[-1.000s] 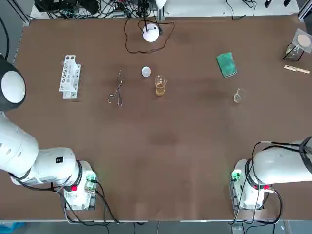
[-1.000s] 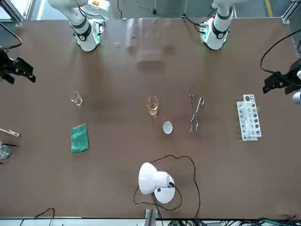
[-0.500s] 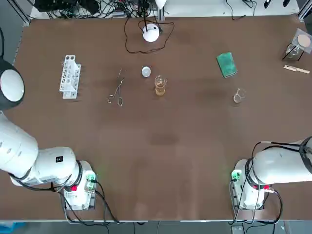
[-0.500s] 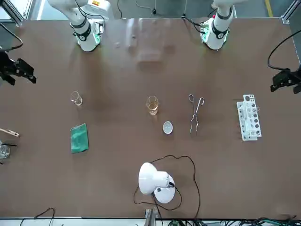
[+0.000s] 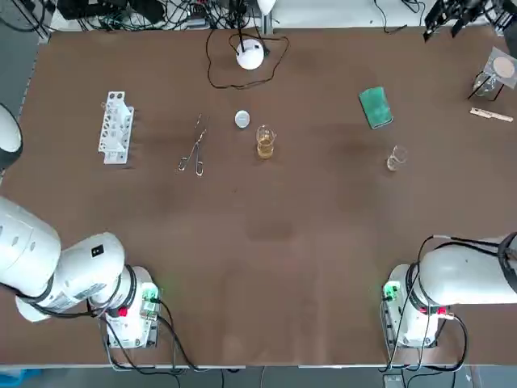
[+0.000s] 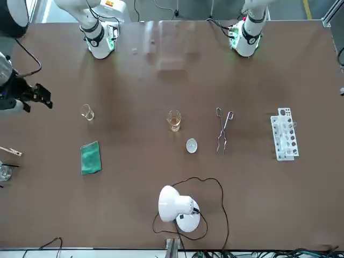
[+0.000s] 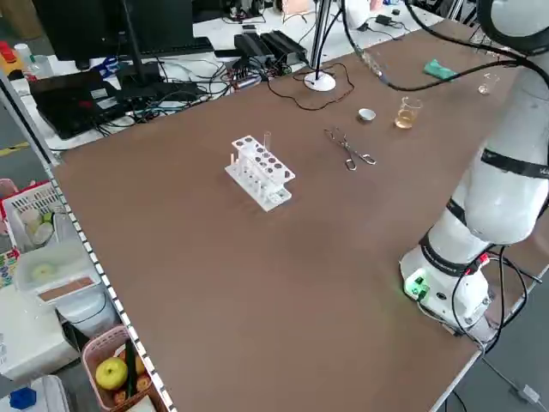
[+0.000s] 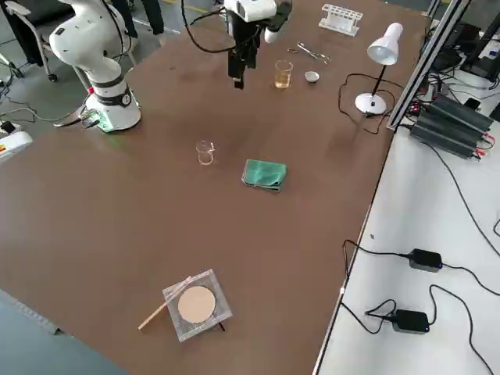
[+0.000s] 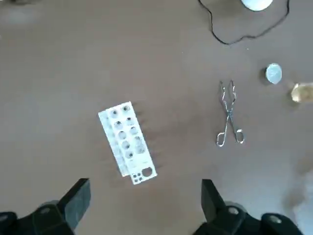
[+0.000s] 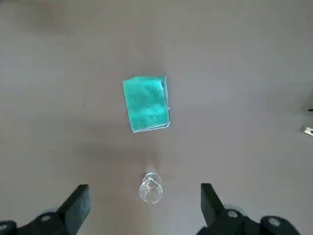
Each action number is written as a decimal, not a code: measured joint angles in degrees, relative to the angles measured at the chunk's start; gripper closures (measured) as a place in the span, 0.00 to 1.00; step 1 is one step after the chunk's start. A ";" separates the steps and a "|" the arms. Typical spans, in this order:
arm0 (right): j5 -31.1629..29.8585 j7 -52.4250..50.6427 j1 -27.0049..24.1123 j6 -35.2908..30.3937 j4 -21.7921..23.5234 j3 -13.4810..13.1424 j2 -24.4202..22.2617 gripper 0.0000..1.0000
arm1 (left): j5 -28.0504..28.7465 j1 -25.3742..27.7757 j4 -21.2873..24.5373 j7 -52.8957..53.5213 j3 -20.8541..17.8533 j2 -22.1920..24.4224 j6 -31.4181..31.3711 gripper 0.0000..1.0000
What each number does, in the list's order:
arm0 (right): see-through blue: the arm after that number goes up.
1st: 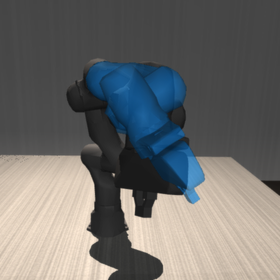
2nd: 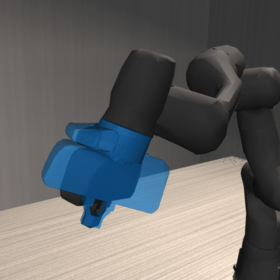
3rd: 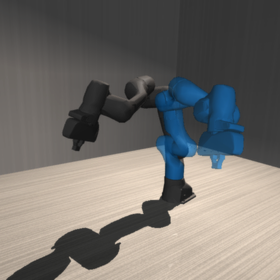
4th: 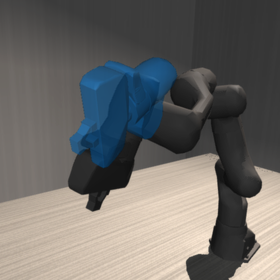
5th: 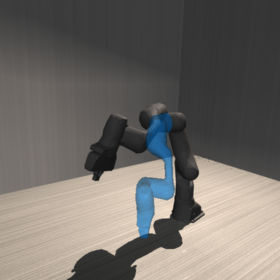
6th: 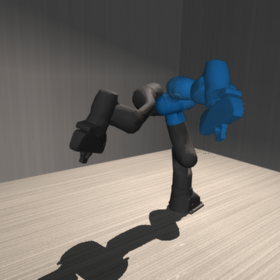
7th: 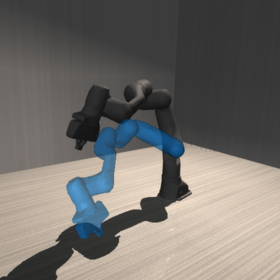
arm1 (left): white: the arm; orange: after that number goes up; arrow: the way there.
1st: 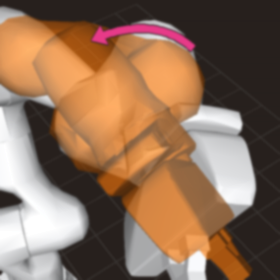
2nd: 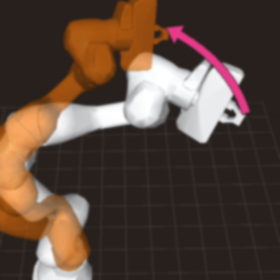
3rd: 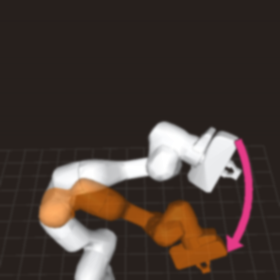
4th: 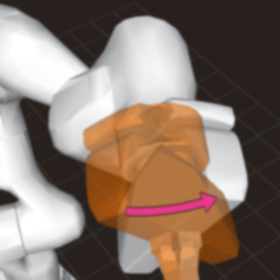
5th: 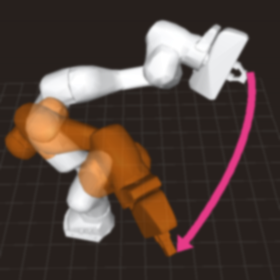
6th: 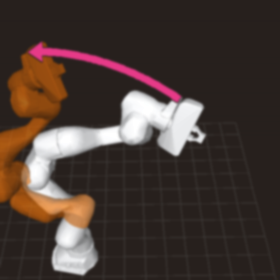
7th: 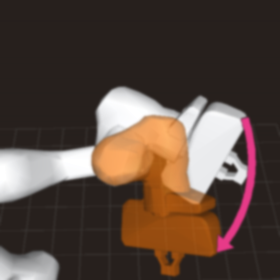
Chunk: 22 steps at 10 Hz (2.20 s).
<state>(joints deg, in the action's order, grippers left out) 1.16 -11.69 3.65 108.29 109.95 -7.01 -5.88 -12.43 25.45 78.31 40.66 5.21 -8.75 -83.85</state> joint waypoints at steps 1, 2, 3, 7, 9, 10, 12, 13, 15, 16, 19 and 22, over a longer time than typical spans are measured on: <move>0.23 -2.18 -0.06 4.06 3.84 -0.96 -0.71 0.00 | -1.01 1.22 0.13 4.34 -0.01 -1.30 0.02 0.00; 1.30 -6.17 -0.16 8.17 7.45 -2.73 -1.05 0.00 | -3.46 1.82 0.19 8.48 0.00 -2.73 0.03 0.00; 2.98 -12.19 -0.30 12.32 10.79 -5.16 -1.11 0.00 | -6.38 2.60 0.25 12.53 0.00 -4.33 0.03 0.00; 11.05 -36.28 -2.49 17.19 16.80 -11.08 -0.99 0.00 | -17.82 9.30 0.55 33.28 -0.01 -14.28 0.08 0.00; 21.17 -55.79 -6.02 16.48 17.90 -11.50 1.38 0.00 | -21.94 10.60 0.59 45.29 0.01 -17.06 0.19 0.00; 26.12 -66.23 -7.70 15.84 18.29 -11.61 3.85 0.00 | -24.45 11.31 0.67 51.20 -0.02 -19.02 0.29 0.00; 32.39 -77.80 -9.96 11.83 18.35 -11.63 9.20 0.00 | -26.49 13.52 0.63 61.65 0.02 -22.76 2.10 0.00; 34.32 -81.73 -10.61 10.71 18.33 -11.63 11.22 0.00 | -26.88 14.73 0.60 66.51 0.02 -23.96 3.94 0.00; 39.67 -91.85 -11.36 7.63 18.34 -11.61 14.57 0.00 | -29.30 15.20 0.53 74.16 0.20 -25.30 5.04 0.00; 43.05 -98.96 -12.33 5.91 18.45 -11.62 17.13 0.00 | -30.37 15.19 0.54 75.25 0.23 -26.60 5.04 0.00; 48.19 -113.28 -15.04 3.40 18.38 -11.61 24.60 0.00 | -31.60 17.33 0.66 81.22 0.22 -31.96 7.20 0.00; 48.28 -121.36 -16.85 -1.33 18.12 -11.61 25.49 0.00 | -33.78 18.79 2.19 86.08 0.23 -35.69 7.75 0.00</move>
<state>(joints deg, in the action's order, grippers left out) 49.44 -133.04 -13.21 106.96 128.08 -18.62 19.62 -46.21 44.24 80.50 126.74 5.44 -44.44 -76.10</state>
